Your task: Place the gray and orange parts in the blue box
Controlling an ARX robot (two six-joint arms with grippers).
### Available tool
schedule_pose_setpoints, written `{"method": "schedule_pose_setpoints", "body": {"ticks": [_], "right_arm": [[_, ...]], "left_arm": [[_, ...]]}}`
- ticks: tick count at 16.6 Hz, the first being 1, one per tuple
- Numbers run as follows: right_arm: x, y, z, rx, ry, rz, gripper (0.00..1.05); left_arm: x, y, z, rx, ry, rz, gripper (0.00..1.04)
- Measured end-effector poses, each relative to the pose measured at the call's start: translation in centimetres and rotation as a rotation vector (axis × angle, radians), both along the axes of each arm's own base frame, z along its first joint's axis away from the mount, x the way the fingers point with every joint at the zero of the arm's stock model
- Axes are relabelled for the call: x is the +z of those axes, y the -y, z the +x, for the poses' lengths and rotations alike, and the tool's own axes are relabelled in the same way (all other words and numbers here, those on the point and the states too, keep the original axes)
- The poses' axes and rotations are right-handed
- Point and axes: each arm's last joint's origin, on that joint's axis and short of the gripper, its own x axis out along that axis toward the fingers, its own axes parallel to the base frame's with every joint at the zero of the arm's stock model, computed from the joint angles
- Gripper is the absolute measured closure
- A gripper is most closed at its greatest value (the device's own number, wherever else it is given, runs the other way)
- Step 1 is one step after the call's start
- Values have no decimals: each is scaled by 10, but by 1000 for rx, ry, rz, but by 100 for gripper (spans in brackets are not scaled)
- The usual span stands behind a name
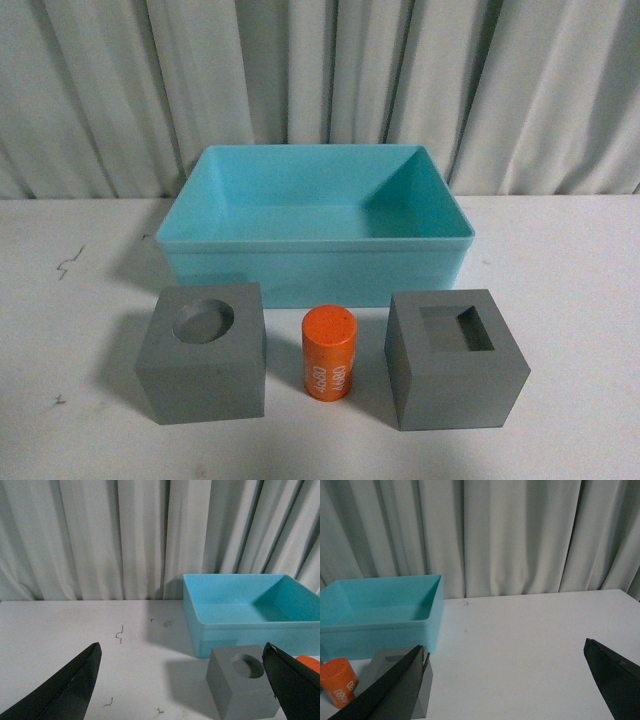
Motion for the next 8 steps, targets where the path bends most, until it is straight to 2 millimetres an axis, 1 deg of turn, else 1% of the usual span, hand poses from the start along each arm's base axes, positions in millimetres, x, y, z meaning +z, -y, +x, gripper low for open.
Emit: {"method": "schedule_pose_setpoints", "body": {"ticks": [8], "right_arm": [[0,0,0,0,0,0,6]], "left_arm": [[0,0,0,0,0,0,7]]}}
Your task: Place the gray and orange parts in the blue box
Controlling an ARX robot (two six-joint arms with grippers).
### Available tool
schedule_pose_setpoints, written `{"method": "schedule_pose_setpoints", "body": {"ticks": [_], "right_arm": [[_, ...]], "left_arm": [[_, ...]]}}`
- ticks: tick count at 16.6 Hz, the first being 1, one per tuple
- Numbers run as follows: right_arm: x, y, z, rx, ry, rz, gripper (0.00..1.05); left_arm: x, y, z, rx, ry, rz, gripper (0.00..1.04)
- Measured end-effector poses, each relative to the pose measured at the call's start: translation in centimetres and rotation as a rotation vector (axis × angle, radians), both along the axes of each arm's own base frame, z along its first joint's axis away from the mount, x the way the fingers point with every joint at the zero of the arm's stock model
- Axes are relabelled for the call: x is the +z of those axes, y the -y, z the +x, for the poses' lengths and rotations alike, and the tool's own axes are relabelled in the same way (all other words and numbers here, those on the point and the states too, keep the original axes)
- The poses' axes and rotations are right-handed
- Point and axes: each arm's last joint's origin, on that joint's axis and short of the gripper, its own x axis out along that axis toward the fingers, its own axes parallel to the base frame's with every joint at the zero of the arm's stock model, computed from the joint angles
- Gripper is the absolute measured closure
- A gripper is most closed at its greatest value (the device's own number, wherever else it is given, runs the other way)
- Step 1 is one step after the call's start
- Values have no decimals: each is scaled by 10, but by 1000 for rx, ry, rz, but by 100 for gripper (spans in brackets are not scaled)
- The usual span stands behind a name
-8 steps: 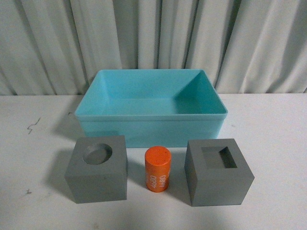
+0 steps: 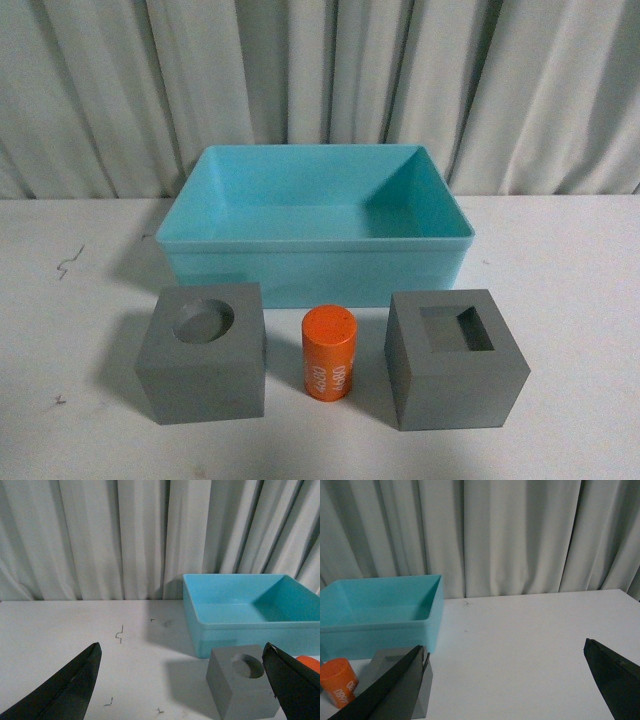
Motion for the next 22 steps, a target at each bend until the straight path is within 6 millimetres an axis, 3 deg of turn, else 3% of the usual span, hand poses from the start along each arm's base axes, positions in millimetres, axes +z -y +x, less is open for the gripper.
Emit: {"method": "schedule_pose_setpoints", "body": {"ticks": [22], "right_arm": [[0,0,0,0,0,0,6]], "left_arm": [[0,0,0,0,0,0,7]]}}
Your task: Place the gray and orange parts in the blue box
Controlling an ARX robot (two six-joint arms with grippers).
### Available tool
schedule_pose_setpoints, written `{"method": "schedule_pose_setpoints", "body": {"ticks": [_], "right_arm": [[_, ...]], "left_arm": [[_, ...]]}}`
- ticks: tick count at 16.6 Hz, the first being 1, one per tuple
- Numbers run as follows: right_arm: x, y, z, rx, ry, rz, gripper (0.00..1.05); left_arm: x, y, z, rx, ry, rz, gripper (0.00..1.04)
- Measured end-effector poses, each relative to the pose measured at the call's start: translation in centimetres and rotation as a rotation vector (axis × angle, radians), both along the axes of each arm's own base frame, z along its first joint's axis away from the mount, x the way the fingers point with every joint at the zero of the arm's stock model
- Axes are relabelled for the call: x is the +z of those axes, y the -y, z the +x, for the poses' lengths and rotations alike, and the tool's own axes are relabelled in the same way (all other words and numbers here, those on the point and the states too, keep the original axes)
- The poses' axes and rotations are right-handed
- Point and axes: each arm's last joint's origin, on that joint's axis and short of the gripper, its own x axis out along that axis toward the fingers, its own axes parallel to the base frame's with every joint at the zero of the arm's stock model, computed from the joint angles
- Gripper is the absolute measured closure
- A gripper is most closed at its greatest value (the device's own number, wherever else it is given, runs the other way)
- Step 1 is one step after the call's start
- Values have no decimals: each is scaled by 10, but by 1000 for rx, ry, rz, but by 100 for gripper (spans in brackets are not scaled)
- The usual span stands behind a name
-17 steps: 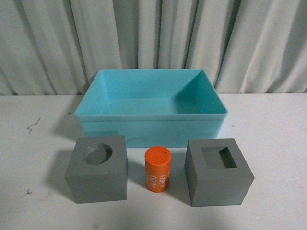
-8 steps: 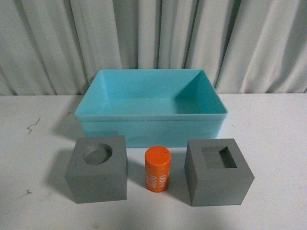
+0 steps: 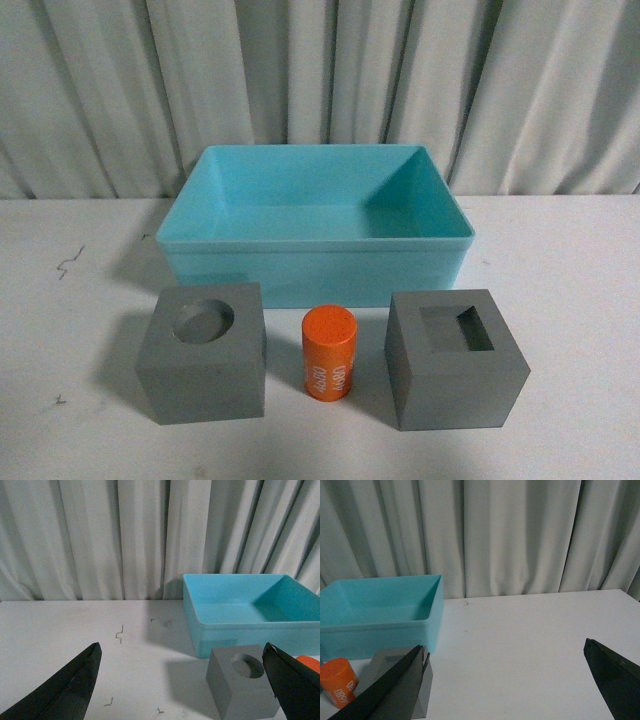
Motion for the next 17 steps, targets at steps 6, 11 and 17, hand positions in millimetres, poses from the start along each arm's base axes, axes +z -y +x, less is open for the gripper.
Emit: {"method": "schedule_pose_setpoints", "body": {"ticks": [6,11,17], "right_arm": [[0,0,0,0,0,0,6],[0,0,0,0,-2,0,6],[48,49,76,-142,-329,71,6]], "left_arm": [[0,0,0,0,0,0,7],[0,0,0,0,0,0,7],[0,0,0,0,0,0,7]]}}
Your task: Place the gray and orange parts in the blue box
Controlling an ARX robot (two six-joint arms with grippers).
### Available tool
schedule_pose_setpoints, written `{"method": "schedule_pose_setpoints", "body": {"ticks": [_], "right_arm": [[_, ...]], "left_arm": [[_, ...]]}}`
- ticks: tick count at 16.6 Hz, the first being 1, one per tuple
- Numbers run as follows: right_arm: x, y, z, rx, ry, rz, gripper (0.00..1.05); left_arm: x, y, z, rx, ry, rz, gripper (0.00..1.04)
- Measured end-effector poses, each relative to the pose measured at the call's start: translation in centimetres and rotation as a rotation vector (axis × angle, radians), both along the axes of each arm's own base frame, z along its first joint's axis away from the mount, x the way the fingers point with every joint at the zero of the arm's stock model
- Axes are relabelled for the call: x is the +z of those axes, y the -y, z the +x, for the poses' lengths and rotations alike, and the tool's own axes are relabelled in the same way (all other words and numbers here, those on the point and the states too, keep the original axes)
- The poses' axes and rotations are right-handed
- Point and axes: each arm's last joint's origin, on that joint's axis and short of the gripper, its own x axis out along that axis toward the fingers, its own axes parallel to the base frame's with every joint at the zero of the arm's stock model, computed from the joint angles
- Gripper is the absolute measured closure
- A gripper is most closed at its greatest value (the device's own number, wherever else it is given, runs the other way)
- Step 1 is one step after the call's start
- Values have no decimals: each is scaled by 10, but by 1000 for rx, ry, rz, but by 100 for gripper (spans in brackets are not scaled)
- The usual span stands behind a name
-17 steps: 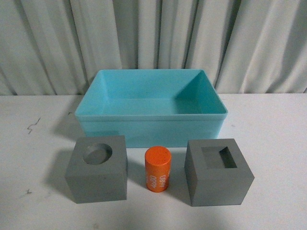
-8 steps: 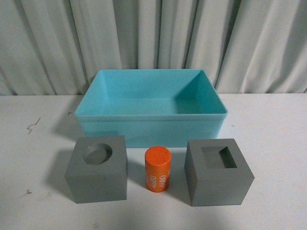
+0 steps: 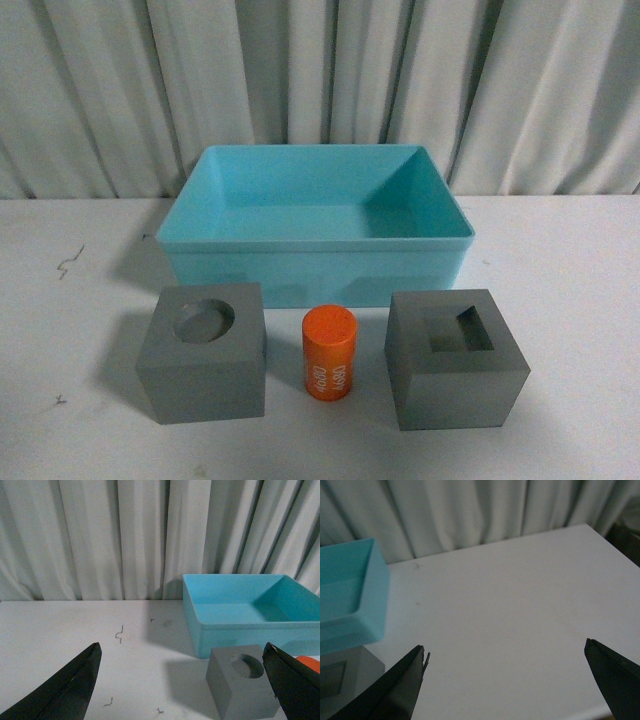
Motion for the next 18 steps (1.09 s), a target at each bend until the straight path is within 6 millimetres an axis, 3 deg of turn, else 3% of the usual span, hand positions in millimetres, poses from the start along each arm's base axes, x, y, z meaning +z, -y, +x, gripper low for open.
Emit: {"method": "schedule_pose_setpoints", "body": {"ticks": [2,6,11,15,18], "right_arm": [[-3,-9,39,132,-31,-44,6],[-36,-55,81,243,-112,-67,6],[-77,-125,96,366,-227,-62,6],[-98,-131,101,321,-289,-74,6],[-102,-130,103,301,-288,-70,6]], "left_arm": [[0,0,0,-1,0,0,7],[0,0,0,-1,0,0,7],[0,0,0,-1,0,0,7],[0,0,0,0,0,0,7],[0,0,0,0,0,0,7]]}}
